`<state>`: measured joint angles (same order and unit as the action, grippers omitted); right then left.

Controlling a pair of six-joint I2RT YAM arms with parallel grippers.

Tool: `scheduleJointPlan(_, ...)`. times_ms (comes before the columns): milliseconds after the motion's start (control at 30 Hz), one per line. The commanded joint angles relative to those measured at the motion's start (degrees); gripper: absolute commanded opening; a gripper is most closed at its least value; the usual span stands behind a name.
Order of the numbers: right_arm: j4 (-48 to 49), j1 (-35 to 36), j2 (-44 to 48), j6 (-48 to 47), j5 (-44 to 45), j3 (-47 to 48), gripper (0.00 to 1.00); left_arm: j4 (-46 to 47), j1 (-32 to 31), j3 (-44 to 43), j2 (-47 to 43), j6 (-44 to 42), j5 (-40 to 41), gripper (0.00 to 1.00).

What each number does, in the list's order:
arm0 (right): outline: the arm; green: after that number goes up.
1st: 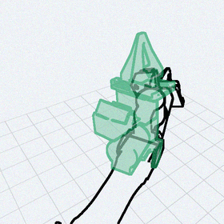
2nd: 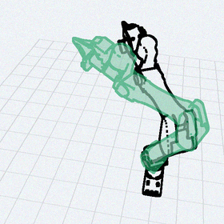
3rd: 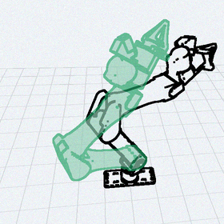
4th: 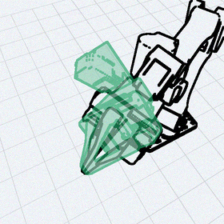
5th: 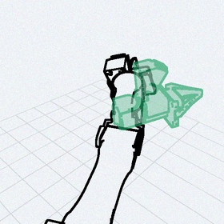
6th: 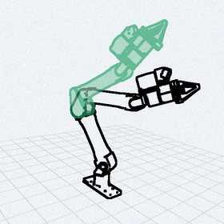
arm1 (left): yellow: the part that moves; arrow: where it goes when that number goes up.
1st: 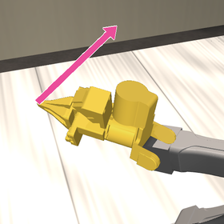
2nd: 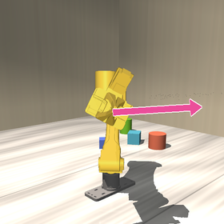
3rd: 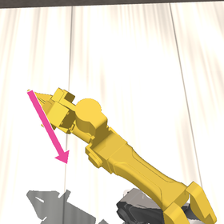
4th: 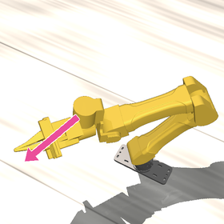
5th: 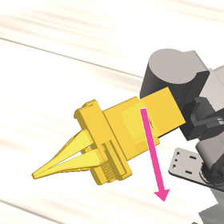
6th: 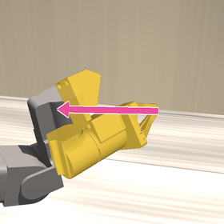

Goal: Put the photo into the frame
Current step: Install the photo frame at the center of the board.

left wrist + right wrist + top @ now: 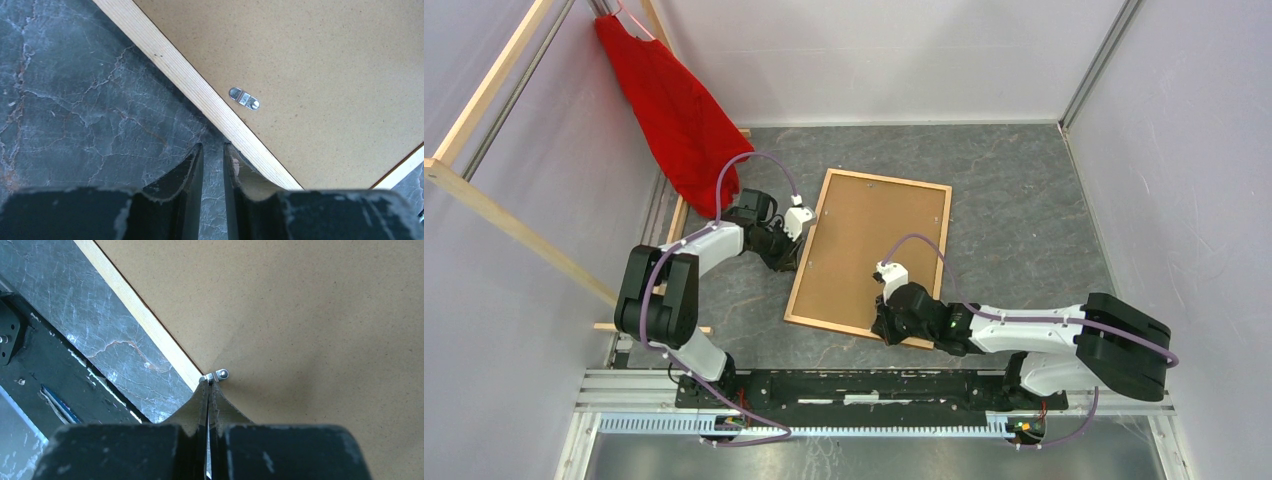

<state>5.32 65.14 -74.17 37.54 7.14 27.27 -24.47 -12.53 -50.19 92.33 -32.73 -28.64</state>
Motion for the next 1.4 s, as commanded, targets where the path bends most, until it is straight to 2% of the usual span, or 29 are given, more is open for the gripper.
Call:
scheduleJointPlan(0,0.8,0.2,-1.1,0.2,0.7,0.2,0.00,-0.1,-0.5,0.6,0.7,-2.9,-0.5,0.28)
scheduleJointPlan(933,3.1,0.3,-4.7,2.7,6.1,1.5,0.00,-0.9,-1.6,1.6,1.2,-4.6,-3.2,0.26)
scheduleJointPlan(1167,1.7,0.1,-1.9,1.4,8.0,4.0,0.00,-1.9,-1.6,0.8,0.8,-5.1,-2.7,0.25)
scheduleJointPlan(1367,1.0,-3.1,-0.2,-1.1,6.0,7.7,0.17,-4.6,-1.5,-2.3,0.3,-4.1,-5.8,0.25)
